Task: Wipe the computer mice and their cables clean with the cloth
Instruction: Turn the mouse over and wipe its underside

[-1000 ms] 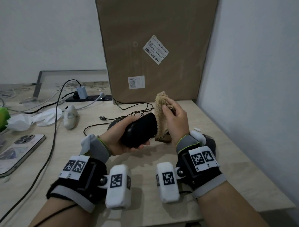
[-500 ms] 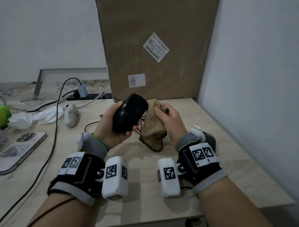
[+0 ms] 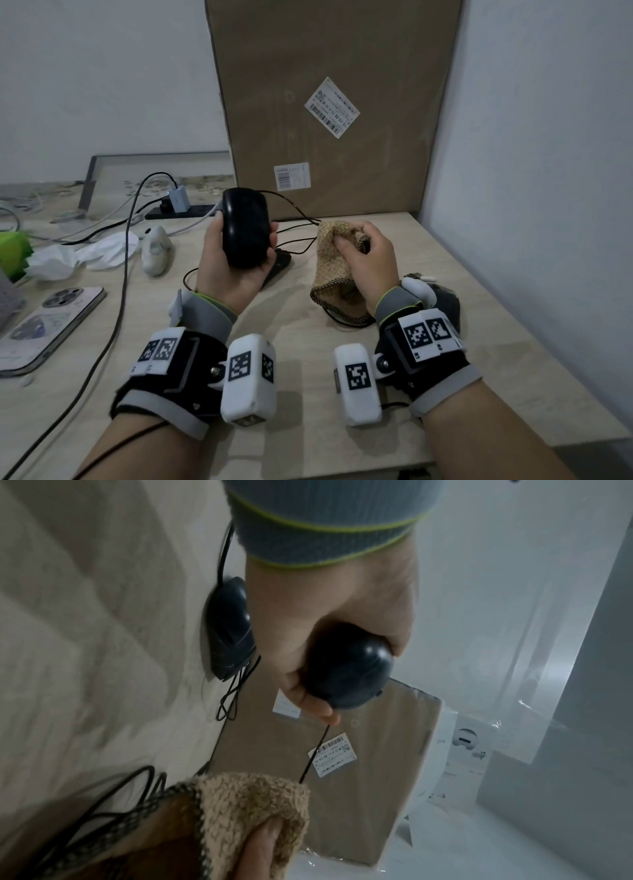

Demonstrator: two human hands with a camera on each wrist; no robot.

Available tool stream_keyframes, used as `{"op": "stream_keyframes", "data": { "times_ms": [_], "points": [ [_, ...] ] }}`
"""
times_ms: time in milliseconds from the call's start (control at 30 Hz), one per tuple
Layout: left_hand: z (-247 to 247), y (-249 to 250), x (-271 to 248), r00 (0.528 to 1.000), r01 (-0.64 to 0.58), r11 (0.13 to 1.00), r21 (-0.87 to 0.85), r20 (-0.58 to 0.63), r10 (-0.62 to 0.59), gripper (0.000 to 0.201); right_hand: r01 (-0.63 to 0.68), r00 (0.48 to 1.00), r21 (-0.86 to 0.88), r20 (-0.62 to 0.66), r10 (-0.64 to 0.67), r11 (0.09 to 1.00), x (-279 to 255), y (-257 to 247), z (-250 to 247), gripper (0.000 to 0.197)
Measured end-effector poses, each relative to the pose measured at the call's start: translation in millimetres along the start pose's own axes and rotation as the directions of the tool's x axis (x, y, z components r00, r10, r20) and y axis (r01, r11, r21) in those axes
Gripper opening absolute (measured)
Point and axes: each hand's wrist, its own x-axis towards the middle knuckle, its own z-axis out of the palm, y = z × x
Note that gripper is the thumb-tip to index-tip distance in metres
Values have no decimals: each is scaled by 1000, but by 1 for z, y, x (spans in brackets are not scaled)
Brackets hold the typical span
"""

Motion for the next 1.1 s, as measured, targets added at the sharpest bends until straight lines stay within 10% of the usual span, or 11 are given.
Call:
{"op": "stream_keyframes", "data": {
  "times_ms": [367,633,933,1100],
  "points": [
    [13,-16,-10,966,201,974,106,142,-215,53,-88,973,-13,215,89,996,-5,0,7,10],
    [15,-15,-5,996,15,993,118,81,-25,55,48,949,-174,315,9,984,-6,-1,5,22],
    [-11,31,5,925,-367,927,-69,-132,356,47,43,997,-540,-32,-72,840,-1,-2,-2,19],
    [-7,21,4,967,-240,971,3,-82,240,44,31,981,-403,-164,-106,914,2,3,-2,9]
  ]
}}
